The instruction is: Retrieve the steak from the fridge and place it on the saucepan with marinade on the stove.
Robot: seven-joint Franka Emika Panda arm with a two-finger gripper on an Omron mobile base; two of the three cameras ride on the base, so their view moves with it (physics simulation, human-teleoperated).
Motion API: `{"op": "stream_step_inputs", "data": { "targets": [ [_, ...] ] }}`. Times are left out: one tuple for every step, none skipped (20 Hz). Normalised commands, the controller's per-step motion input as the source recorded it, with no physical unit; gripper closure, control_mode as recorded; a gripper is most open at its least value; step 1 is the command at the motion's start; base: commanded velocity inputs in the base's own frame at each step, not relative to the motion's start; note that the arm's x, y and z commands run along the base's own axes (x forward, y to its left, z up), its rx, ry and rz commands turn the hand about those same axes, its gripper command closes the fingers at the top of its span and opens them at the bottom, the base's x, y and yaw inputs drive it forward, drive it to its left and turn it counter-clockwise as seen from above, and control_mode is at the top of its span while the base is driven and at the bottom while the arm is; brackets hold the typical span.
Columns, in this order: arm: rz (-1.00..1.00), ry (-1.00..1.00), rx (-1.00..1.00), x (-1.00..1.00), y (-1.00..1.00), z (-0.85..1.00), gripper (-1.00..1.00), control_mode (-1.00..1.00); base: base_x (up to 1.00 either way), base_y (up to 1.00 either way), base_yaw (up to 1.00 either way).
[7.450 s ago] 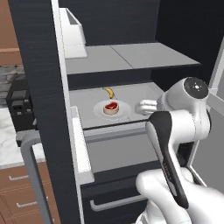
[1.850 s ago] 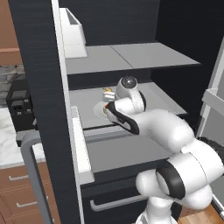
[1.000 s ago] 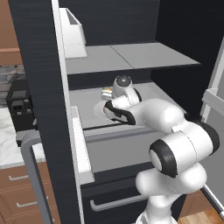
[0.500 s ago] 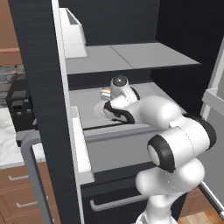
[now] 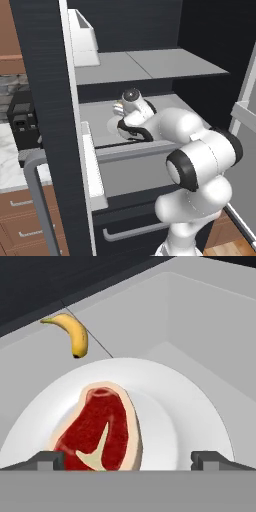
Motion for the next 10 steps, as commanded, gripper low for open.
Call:
{"op": "stream_step_inputs", "data": {
  "targets": [
    [-0.05,0.00,0.00,0.16,0.01,-0.02,-1.00,-1.00,0.00,0.00,0.00],
    [-0.05,0.00,0.00,0.15,0.00,0.00,-1.00,-1.00,0.00,0.00,0.00],
    [-0.04,0.00,0.00,0.15,0.00,0.00,-1.00,-1.00,0.00,0.00,0.00],
    [-0.04,0.00,0.00,0.16,0.00,0.00,-1.00,-1.00,0.00,0.00,0.00],
    [-0.04,0.00,0.00,0.14,0.00,0.00,-1.00,-1.00,0.00,0.00,0.00],
    [-0.04,0.00,0.00,0.13,0.00,-0.01,-1.00,-1.00,0.00,0.00,0.00],
    [-0.03,0.00,0.00,0.13,0.00,-0.01,-1.00,-1.00,0.00,0.00,0.00],
    [-0.03,0.00,0.00,0.12,0.00,-0.01,-1.00,-1.00,0.00,0.00,0.00],
    [-0.03,0.02,0.00,0.11,0.00,-0.03,-1.00,-1.00,0.00,0.00,0.00],
    [-0.04,0.03,0.00,0.11,0.00,-0.03,-1.00,-1.00,0.00,0.00,0.00]
  ]
}}
